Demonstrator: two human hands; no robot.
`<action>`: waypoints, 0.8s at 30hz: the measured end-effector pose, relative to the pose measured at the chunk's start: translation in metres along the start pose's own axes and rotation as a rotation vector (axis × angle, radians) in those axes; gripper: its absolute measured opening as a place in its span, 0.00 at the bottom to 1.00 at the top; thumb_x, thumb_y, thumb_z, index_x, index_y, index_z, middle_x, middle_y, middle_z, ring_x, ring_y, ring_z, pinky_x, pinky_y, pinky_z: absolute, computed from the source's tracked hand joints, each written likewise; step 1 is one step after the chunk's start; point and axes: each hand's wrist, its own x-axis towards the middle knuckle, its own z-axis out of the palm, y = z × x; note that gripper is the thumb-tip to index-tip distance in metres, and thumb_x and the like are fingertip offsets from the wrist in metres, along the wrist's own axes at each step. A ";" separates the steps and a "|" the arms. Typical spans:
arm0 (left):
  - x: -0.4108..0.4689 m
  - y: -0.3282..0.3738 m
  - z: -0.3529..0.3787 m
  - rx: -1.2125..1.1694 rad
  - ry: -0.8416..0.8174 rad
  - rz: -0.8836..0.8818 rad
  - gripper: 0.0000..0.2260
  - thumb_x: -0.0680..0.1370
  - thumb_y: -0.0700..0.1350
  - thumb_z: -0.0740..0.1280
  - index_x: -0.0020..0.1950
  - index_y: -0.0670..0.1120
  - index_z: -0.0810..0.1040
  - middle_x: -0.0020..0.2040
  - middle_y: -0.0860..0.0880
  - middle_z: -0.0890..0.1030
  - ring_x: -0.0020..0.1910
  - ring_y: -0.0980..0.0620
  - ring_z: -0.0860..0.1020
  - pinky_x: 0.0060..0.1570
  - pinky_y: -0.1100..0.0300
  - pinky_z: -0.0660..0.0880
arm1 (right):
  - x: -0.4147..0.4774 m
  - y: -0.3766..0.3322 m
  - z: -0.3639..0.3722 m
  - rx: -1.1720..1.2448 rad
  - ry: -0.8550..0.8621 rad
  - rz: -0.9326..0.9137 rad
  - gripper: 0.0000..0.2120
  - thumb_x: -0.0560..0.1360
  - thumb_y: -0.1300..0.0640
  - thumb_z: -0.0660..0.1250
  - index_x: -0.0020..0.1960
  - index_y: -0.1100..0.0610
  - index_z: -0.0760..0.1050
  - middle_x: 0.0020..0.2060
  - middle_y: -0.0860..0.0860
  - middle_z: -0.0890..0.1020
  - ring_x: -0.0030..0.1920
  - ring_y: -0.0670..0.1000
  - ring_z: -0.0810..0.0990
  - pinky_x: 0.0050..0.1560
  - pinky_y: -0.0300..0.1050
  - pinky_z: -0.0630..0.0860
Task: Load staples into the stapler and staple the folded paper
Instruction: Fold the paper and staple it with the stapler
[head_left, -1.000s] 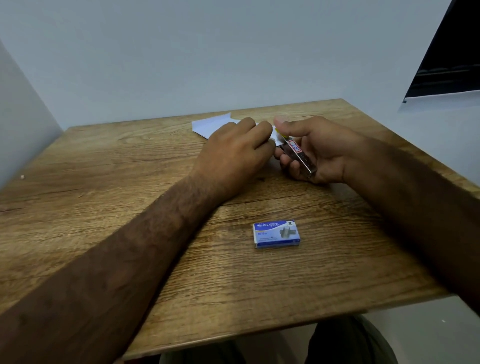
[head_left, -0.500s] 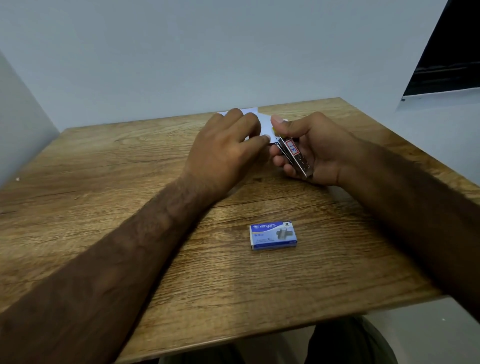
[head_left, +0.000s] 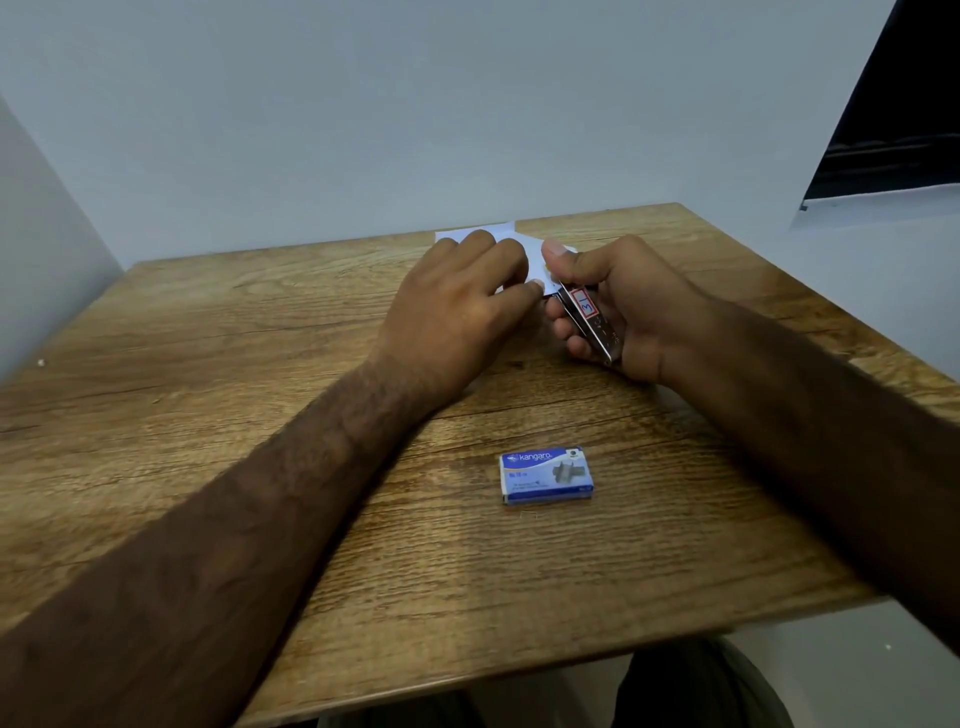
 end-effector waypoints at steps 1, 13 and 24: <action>0.000 0.000 0.000 0.001 0.003 0.001 0.04 0.77 0.38 0.70 0.48 0.43 0.85 0.42 0.44 0.81 0.39 0.43 0.77 0.36 0.51 0.70 | 0.000 0.000 0.000 0.000 -0.001 0.000 0.14 0.77 0.46 0.70 0.43 0.56 0.76 0.27 0.50 0.80 0.24 0.48 0.78 0.24 0.37 0.75; 0.001 0.001 0.000 0.032 -0.005 0.001 0.04 0.76 0.36 0.70 0.46 0.43 0.85 0.41 0.45 0.81 0.38 0.43 0.77 0.36 0.51 0.70 | -0.001 -0.001 0.001 -0.001 0.022 0.000 0.14 0.77 0.46 0.71 0.41 0.56 0.76 0.26 0.50 0.80 0.23 0.48 0.77 0.22 0.38 0.74; 0.000 0.001 0.001 0.034 -0.014 0.016 0.04 0.75 0.36 0.71 0.47 0.43 0.84 0.41 0.45 0.81 0.38 0.44 0.76 0.36 0.51 0.68 | -0.001 0.000 0.003 -0.005 0.048 0.008 0.14 0.76 0.47 0.71 0.41 0.56 0.75 0.25 0.51 0.79 0.21 0.48 0.76 0.21 0.37 0.72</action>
